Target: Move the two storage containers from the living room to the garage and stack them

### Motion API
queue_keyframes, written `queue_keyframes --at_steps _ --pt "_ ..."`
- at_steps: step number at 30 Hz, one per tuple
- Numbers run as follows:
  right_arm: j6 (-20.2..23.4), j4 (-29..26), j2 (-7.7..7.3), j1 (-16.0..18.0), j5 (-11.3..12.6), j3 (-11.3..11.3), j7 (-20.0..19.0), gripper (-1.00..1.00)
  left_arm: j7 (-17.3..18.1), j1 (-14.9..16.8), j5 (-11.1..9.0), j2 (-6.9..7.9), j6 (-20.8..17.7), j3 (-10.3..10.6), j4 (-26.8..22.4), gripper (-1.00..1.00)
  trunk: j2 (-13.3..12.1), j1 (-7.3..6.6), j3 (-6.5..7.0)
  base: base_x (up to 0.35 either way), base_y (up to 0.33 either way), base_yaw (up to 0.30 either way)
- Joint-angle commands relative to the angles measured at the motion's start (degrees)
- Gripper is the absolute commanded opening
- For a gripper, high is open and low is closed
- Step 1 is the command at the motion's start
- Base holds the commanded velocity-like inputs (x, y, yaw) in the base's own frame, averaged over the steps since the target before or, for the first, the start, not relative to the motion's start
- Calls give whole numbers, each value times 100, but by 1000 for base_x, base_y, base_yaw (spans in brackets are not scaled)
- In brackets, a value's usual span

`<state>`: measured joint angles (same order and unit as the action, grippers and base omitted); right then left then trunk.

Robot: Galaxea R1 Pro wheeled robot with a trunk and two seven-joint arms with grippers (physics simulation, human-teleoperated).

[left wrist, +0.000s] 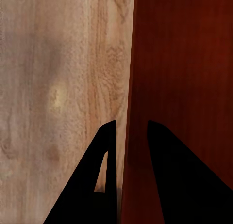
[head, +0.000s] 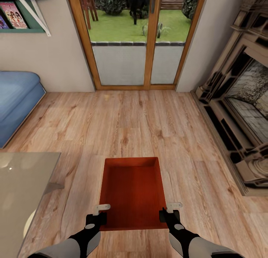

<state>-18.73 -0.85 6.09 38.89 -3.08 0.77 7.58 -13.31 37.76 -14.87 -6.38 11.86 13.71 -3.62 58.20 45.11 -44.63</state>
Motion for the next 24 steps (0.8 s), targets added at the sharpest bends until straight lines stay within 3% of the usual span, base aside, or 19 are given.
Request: queue_keyframes --at_steps 1,24 --pt "-10 6 41 4 -53 -103 5 -100 -41 3 -16 -3 9 -26 1 -100 -39 -22 15 0 0 0" --pt "-8 6 41 3 -52 -103 4 -100 -41 3 -16 -3 9 -26 1 -100 -961 -527 428 0 0 0"
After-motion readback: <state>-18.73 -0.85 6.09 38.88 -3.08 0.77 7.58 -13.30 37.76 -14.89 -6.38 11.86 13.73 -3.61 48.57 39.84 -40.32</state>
